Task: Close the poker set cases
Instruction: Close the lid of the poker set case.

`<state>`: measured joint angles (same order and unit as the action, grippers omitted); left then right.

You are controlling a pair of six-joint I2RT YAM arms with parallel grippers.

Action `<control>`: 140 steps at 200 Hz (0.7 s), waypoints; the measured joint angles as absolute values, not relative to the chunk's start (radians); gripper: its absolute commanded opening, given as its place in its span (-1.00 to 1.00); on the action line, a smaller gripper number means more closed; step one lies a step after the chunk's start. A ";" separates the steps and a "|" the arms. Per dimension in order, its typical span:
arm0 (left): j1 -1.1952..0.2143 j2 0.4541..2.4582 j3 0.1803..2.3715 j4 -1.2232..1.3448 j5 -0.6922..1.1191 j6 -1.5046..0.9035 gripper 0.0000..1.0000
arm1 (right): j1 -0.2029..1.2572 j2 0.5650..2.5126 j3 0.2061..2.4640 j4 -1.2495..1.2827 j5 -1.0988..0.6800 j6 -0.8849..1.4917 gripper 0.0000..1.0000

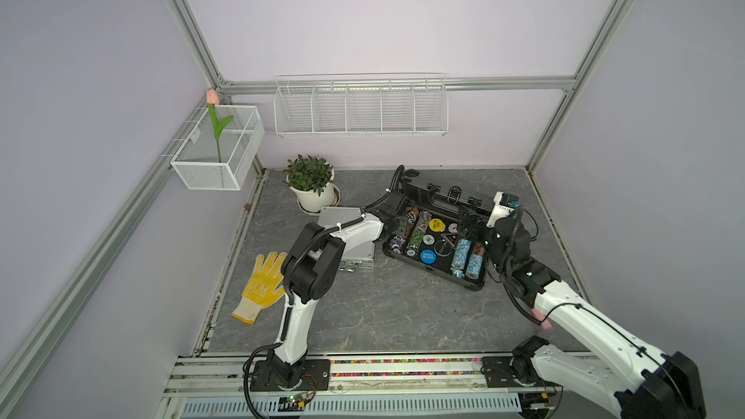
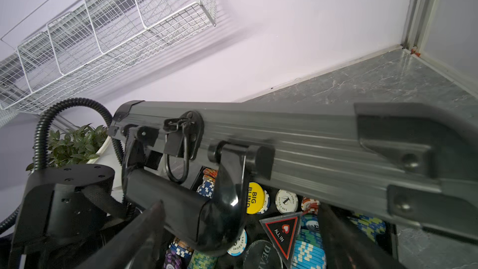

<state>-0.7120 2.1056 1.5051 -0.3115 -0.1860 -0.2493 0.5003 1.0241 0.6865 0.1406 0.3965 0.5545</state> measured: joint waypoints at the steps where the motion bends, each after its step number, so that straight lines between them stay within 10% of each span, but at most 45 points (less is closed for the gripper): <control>1: -0.712 2.106 1.505 -0.311 -0.186 -0.249 -1.00 | 0.500 1.026 0.686 0.141 0.396 0.556 0.79; 140: -0.712 2.104 1.499 -0.303 -0.186 -0.250 -1.00 | 0.488 1.147 0.686 0.340 0.375 0.656 0.30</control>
